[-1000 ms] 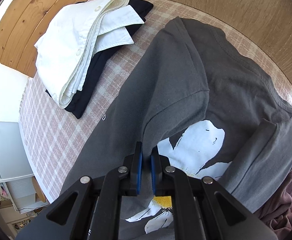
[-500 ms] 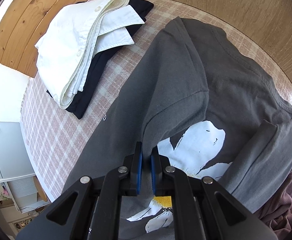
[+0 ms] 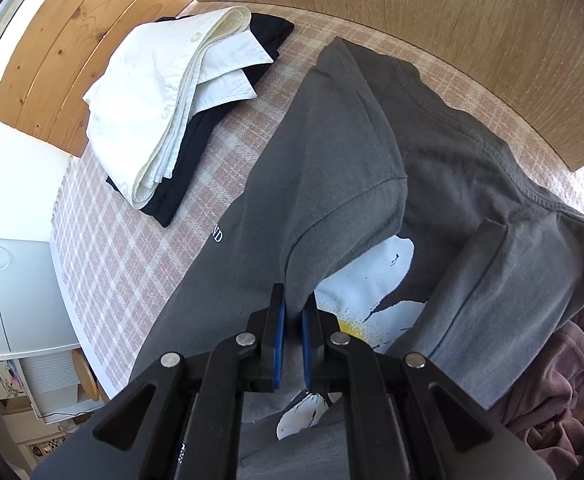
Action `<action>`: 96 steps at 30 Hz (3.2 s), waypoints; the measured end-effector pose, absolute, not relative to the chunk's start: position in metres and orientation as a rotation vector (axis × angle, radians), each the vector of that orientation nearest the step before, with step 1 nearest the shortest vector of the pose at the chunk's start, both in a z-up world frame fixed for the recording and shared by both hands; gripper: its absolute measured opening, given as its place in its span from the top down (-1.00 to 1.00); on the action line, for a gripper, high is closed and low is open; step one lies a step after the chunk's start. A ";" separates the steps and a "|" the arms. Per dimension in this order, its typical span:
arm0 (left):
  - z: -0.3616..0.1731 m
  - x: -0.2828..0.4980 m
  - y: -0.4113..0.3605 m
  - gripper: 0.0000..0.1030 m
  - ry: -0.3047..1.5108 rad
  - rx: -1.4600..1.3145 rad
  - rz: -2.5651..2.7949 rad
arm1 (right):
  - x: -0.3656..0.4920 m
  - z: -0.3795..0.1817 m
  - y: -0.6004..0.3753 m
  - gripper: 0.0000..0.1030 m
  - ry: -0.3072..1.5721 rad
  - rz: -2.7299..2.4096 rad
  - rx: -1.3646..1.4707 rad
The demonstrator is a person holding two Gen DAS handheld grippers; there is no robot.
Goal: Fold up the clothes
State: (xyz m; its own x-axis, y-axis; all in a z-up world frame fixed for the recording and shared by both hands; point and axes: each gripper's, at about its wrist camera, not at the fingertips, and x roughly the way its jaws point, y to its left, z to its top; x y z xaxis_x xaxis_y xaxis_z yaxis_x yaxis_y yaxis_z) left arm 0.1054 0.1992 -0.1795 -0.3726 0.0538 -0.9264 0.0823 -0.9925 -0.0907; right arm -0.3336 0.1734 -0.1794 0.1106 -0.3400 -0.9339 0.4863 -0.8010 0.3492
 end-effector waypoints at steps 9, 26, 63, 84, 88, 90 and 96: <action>-0.191 0.103 0.186 0.93 0.288 1.755 -2.580 | -0.337 -0.204 0.153 0.86 0.181 -1.777 1.828; -0.204 0.101 0.185 0.83 0.430 1.896 -2.569 | -0.348 -0.229 0.127 0.81 0.268 -1.749 1.877; -0.201 0.124 0.043 0.92 0.099 2.247 -2.976 | -0.023 -0.161 0.140 0.43 0.391 -1.528 1.672; -0.197 0.102 0.056 0.30 -0.028 2.245 -3.032 | 0.166 -0.193 0.323 0.41 -0.221 -2.237 1.742; -0.201 0.097 0.057 0.12 -0.031 2.254 -3.008 | 0.180 -0.205 0.330 0.41 -0.260 -2.227 1.714; -0.203 0.090 0.056 0.08 0.071 2.275 -3.006 | 0.178 -0.216 0.332 0.41 -0.282 -2.219 1.733; -0.215 0.071 0.057 0.03 0.229 2.351 -2.995 | 0.170 -0.214 0.346 0.41 -0.408 -2.232 1.739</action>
State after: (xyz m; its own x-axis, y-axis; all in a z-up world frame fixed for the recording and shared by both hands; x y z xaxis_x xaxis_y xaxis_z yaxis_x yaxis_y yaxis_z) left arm 0.0713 0.0568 -0.2155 -0.1048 0.5554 -0.8249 -0.4234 -0.7755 -0.4683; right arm 0.1702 0.3456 -0.2141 -0.2350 -0.3880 -0.8912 0.0473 -0.9203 0.3883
